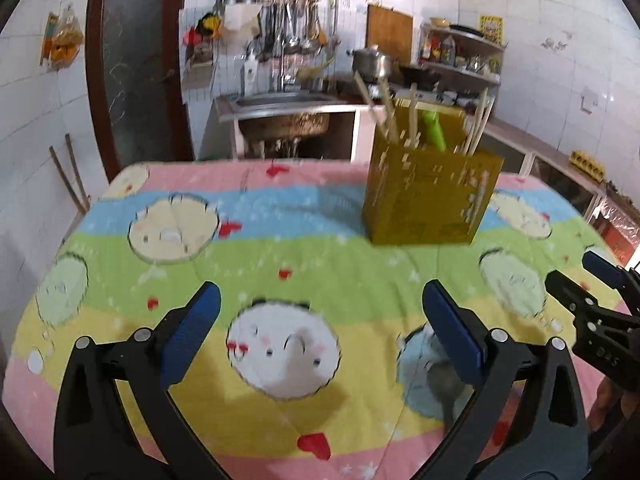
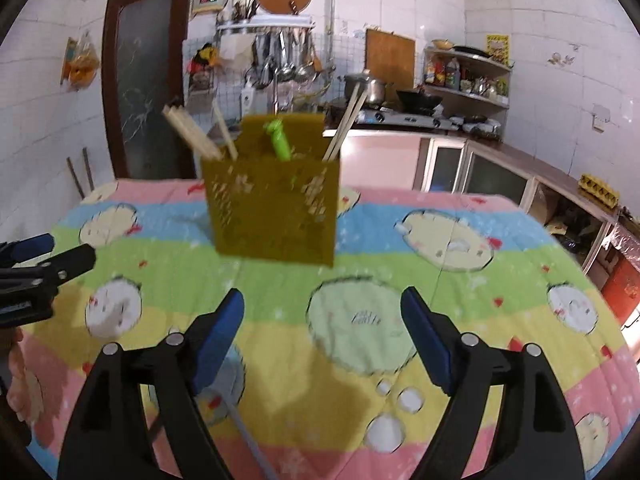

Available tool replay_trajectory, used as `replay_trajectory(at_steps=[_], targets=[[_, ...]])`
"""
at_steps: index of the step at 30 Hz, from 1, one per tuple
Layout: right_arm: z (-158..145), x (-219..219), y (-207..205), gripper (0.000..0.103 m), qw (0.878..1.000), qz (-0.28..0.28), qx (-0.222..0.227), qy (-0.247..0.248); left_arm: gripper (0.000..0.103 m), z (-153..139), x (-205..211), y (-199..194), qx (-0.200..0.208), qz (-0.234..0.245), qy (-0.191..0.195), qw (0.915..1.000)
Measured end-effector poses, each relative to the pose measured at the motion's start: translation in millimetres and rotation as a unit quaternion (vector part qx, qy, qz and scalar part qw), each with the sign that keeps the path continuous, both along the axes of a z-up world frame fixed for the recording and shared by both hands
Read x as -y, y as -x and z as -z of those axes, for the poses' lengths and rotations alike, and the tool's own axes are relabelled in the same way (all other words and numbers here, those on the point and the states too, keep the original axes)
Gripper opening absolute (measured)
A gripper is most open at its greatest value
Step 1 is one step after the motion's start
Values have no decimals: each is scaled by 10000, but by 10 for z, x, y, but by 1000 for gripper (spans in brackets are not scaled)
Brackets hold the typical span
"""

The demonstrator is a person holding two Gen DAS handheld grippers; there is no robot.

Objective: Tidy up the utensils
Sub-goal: 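Bring both open tools back down toward the two spoons on the quilt, then close the right tool on the light blue spoon while the left tool grips the dark grey spoon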

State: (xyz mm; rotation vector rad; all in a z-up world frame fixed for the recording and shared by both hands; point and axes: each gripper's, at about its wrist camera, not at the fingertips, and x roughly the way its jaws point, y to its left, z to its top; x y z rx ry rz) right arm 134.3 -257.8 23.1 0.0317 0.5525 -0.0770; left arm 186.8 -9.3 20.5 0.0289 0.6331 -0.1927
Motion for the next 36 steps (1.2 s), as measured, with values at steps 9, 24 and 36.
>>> replay_trajectory(at_steps=[9,24,36], targets=[[428,-111,-40,79,9980,-245,-554,-178,98,497,30,-43,-283,-75,-508,9983],[613,-251,-16,79,9889,-722,-1282,-197,98,663,24,-97,-691,-94,-825,9941],[681,-482,-360,70,9806,-817,-1770,195,98,755,-33,-175,-1067,-139,-809,9909]])
